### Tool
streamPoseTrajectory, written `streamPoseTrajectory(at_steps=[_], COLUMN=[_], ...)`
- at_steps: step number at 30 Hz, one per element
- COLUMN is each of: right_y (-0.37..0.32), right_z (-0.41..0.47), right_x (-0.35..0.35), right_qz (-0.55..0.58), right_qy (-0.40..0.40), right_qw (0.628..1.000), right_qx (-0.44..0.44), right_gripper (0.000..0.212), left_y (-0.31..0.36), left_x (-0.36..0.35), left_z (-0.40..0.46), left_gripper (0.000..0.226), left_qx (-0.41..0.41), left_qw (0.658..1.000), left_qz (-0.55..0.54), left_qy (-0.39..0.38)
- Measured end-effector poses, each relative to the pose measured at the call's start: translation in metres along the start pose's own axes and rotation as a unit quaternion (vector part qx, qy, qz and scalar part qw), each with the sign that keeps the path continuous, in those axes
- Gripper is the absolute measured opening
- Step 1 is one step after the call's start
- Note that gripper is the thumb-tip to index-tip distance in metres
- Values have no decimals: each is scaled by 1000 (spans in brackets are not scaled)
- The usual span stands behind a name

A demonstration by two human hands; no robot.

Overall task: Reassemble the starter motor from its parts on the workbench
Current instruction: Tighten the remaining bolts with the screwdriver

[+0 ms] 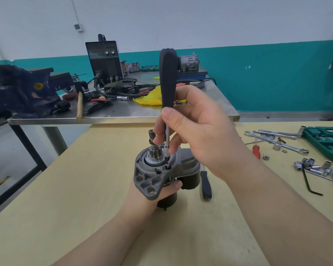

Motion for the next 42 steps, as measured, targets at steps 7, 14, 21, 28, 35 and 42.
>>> streamPoseTrajectory(at_steps=[7, 14, 21, 28, 35, 42], right_y=[-4, 0, -1, 4, 8, 10], right_z=[1, 0, 1, -1, 0, -1], right_x=[4, 2, 10, 11, 10, 9], right_qz=[-23, -52, -111, -104, -143, -135], right_qy=[-12, -54, -27, -28, -45, -57], right_qw=[1000, 997, 993, 992, 986, 986], right_qx=[-5, -13, -22, -63, -78, -81], right_gripper=[18, 36, 38, 14, 11, 14], left_y=[1, 9, 15, 18, 17, 25], left_x=[-3, -1, -2, -1, -3, 0], left_z=[1, -4, -7, -8, -7, -9], left_gripper=[64, 54, 136, 85, 124, 113], left_qx=[25, 43, 36, 49, 74, 47], left_qw=[1000, 999, 998, 998, 997, 999], left_qz=[-1, -22, -38, -18, -4, -7], left_qy=[-18, -6, -42, -19, -25, -17])
Point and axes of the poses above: each hand's wrist, its own z-axis towards the middle knuckle, its own x-axis out of the back of the hand, y = z × x, the point moved 5 cm from there along z, towards the middle knuckle, and after that the axes turned 7 degrees about y, right-handed, at the moved point
